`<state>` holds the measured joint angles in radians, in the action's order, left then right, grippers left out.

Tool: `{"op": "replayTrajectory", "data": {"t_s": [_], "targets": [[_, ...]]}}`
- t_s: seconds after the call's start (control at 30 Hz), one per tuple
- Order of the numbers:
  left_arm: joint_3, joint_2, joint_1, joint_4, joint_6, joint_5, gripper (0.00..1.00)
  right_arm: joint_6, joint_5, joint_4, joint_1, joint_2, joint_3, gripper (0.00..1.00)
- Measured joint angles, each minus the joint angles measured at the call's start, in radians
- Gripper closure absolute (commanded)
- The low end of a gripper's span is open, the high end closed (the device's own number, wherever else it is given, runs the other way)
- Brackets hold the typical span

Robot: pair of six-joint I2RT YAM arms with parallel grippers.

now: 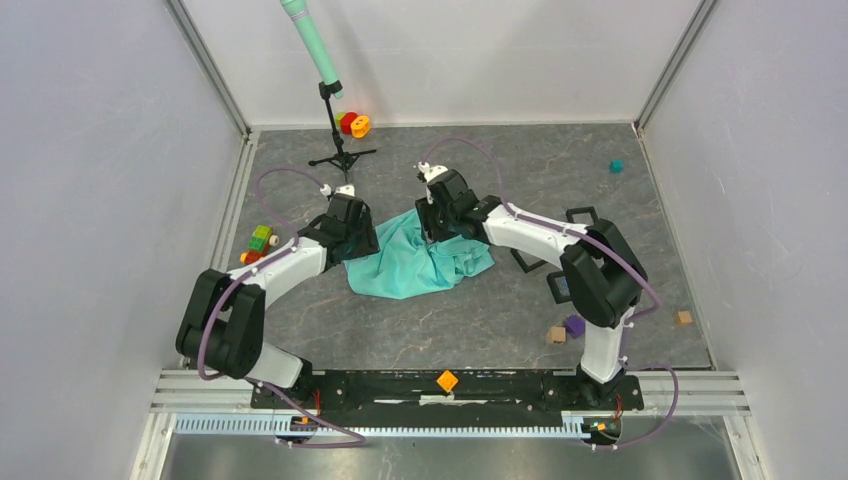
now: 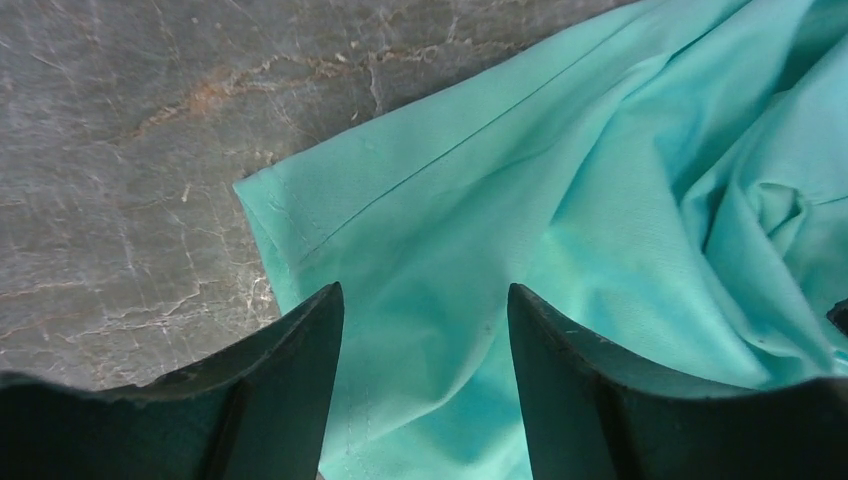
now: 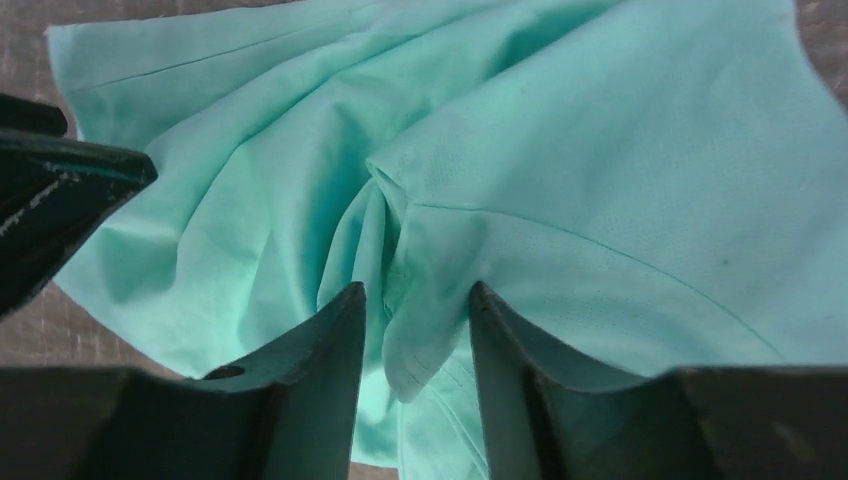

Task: Remove the brooch from the garment
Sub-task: Flatten out the clothes at the center of the board.

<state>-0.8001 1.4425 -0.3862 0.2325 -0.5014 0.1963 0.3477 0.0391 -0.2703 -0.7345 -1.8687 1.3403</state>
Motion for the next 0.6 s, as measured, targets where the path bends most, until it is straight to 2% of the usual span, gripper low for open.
{"op": "replayTrajectory", "data": {"t_s": [0.1, 0.17, 0.2, 0.33, 0.43, 0.6], "targets": [[0.000, 0.037, 0.015, 0.000, 0.000, -0.035, 0.45, 0.011, 0.014, -0.023, -0.003, -0.027, 0.010, 1.00], [0.000, 0.050, 0.024, -0.003, 0.000, -0.062, 0.50, 0.014, 0.035, -0.051, -0.002, -0.024, 0.010, 1.00], [0.000, 0.055, 0.029, -0.007, 0.000, -0.078, 0.57, 0.016, 0.048, -0.062, -0.001, -0.018, 0.010, 1.00], [-0.001, 0.097, 0.045, -0.023, 0.000, -0.130, 0.97, 0.011, 0.082, -0.096, 0.015, 0.077, -0.013, 1.00], [-0.001, 0.117, 0.056, -0.024, -0.002, -0.150, 0.98, 0.007, 0.087, -0.118, 0.054, 0.191, -0.041, 1.00], [-0.006, 0.113, 0.100, -0.029, -0.009, -0.153, 0.98, 0.002, 0.055, -0.142, 0.226, 0.340, -0.045, 1.00]]}}
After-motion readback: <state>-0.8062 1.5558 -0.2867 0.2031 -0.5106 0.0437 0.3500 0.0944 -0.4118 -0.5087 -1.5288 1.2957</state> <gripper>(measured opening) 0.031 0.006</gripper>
